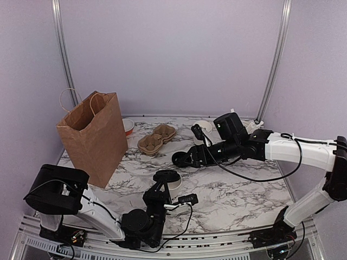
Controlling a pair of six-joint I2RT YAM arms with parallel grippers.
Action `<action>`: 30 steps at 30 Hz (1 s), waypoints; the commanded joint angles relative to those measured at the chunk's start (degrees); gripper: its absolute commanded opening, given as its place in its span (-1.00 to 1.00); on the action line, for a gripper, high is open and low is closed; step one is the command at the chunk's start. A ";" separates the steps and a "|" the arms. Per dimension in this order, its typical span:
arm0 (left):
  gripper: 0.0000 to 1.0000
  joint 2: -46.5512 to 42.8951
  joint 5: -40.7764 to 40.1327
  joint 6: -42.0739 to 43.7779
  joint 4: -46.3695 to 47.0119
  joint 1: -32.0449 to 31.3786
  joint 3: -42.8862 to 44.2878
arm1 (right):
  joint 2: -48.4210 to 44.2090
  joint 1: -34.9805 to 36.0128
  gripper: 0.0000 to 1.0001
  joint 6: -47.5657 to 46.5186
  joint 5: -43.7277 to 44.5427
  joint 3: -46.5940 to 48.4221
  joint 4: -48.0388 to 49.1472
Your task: Pack the takeout coffee
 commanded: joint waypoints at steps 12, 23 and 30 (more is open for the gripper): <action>-0.67 2.38 -1.60 -1.46 7.40 -0.95 1.56 | 0.40 0.74 0.48 0.16 -0.03 -0.51 1.66; -0.32 1.65 -3.42 -2.38 7.39 -1.38 0.59 | 0.84 0.80 0.48 0.08 -0.03 -0.49 1.52; -0.12 0.21 -6.04 -4.31 6.75 -1.91 -0.66 | 1.01 0.85 0.48 0.07 0.14 -0.47 1.50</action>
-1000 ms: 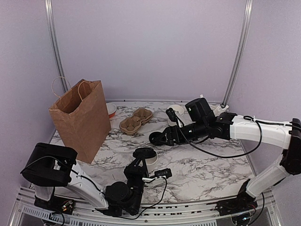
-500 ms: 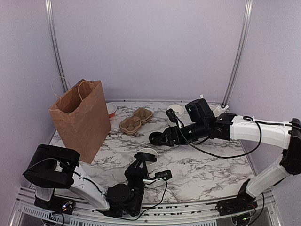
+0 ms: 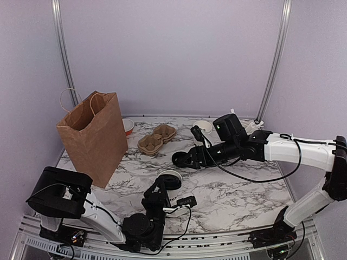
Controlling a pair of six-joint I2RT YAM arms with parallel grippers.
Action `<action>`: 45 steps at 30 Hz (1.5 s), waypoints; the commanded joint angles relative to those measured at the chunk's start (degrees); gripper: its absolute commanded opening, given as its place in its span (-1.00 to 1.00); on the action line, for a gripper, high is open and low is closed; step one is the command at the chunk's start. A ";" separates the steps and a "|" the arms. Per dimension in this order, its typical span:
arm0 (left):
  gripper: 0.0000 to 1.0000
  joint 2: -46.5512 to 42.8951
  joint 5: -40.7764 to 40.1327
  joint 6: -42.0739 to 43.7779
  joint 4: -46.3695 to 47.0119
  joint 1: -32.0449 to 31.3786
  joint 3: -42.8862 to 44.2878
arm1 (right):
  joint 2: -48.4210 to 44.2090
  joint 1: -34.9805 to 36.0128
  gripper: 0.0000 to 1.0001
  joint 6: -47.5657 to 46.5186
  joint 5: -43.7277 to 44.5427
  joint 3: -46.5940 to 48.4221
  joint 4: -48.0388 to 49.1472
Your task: Pack the takeout coffee
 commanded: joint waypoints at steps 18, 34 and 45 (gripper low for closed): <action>0.23 -4.61 -4.97 -11.52 -4.25 -0.83 -2.19 | 1.04 1.02 0.48 0.28 0.12 0.50 1.28; 0.37 -13.79 0.20 -49.77 -56.62 -0.74 2.37 | 0.38 1.31 0.48 0.60 0.56 0.32 0.95; 0.40 -15.75 8.42 -79.82 -91.80 -0.51 11.58 | 0.16 1.31 0.48 0.78 0.56 0.02 1.39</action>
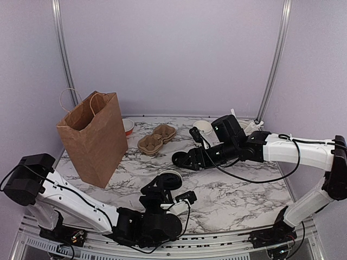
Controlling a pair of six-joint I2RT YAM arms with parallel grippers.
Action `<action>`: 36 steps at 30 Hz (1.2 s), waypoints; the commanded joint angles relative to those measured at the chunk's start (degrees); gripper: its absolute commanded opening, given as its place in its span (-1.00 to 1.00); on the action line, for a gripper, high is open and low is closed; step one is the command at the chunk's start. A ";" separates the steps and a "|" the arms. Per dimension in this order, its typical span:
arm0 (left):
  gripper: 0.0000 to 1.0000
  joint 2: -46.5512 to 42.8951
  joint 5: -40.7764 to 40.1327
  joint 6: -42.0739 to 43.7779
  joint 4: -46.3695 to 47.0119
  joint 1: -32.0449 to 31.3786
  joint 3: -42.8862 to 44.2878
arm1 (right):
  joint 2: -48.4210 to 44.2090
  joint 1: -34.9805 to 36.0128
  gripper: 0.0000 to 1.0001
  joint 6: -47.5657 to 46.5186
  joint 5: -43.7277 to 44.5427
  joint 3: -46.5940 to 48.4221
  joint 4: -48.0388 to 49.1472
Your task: Pack the takeout coffee
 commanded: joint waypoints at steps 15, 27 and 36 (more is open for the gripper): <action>0.40 -3.58 14.49 -34.46 -39.43 1.24 10.34 | -0.41 0.53 0.48 1.14 0.50 -0.52 2.28; 0.45 -10.17 21.78 -46.94 -46.42 4.20 12.03 | -4.27 2.62 0.48 -3.43 3.02 -3.08 -1.20; 0.50 -26.33 41.01 -68.94 -47.09 11.97 4.75 | -7.88 16.54 0.45 0.34 10.72 -12.66 -2.34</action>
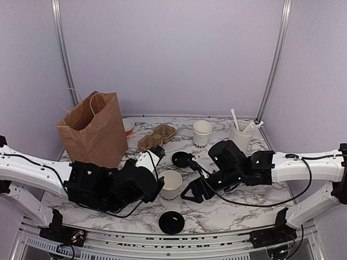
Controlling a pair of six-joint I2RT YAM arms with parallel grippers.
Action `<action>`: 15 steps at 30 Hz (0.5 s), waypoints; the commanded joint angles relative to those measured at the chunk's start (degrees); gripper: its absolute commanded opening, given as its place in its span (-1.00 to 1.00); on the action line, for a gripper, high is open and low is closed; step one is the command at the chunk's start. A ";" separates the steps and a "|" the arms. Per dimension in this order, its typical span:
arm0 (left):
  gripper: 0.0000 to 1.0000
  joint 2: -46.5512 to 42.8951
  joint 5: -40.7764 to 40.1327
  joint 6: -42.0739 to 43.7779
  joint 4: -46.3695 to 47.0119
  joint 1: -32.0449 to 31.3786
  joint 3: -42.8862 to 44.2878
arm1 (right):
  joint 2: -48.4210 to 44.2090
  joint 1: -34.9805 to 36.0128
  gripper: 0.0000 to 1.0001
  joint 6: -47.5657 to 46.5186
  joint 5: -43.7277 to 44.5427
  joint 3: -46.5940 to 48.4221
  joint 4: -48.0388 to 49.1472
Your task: Pack the takeout coffee
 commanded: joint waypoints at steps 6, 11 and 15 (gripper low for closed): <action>0.60 -14.69 21.84 -21.15 4.37 13.09 -9.90 | 4.77 9.72 0.40 9.02 6.97 -5.81 2.53; 0.64 -17.48 27.21 -22.23 6.22 18.08 -11.33 | 12.51 12.23 0.35 11.18 7.84 -2.47 4.37; 0.64 -17.93 30.26 -22.86 7.09 20.54 -12.49 | 17.55 12.87 0.25 13.04 9.17 0.45 2.66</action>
